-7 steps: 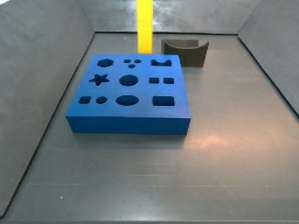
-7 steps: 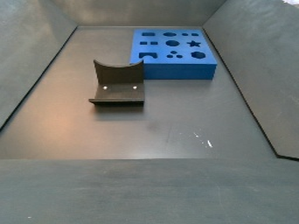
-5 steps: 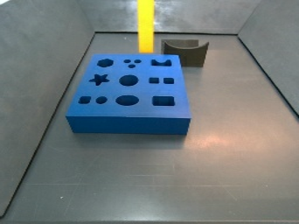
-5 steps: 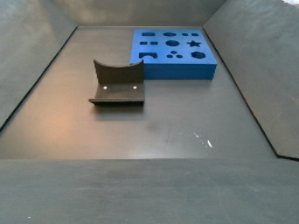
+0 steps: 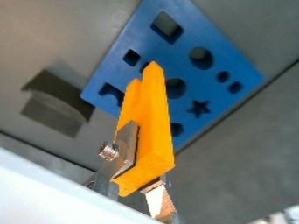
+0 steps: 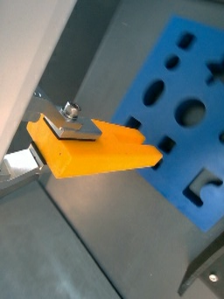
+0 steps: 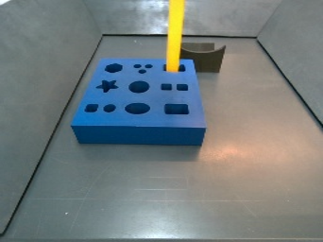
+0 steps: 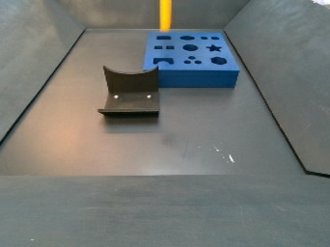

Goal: Insert the double-square object.

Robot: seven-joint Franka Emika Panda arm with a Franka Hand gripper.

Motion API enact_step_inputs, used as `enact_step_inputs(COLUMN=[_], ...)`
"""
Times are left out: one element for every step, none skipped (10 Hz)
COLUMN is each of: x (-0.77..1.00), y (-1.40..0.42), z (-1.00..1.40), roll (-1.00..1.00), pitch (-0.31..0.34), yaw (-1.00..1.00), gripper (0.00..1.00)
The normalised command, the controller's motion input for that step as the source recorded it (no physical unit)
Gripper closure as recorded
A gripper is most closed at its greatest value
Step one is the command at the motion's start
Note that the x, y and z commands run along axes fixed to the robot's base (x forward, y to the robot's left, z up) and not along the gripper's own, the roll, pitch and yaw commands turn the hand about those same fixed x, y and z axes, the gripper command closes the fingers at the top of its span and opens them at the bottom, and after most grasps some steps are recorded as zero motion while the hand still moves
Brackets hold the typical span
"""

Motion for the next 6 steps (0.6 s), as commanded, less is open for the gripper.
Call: enact_step_inputs(x=[0.23,0.21,0.09,0.07,0.00,0.00], y=[0.14,0.10,0.01,0.00,0.00,0.00], z=[-0.33,-0.30,-0.24,-0.20,-0.22,-0.24], roll=[-0.01,-0.02,-0.04,-0.06,-0.05,-0.04], pitch=[0.000,0.000,0.000,0.000,0.044,0.076], yaw=[-0.90,-0.92,-0.98,-1.00,-1.00,-1.00], gripper=[1.00,1.00,1.00,1.00,1.00,1.00])
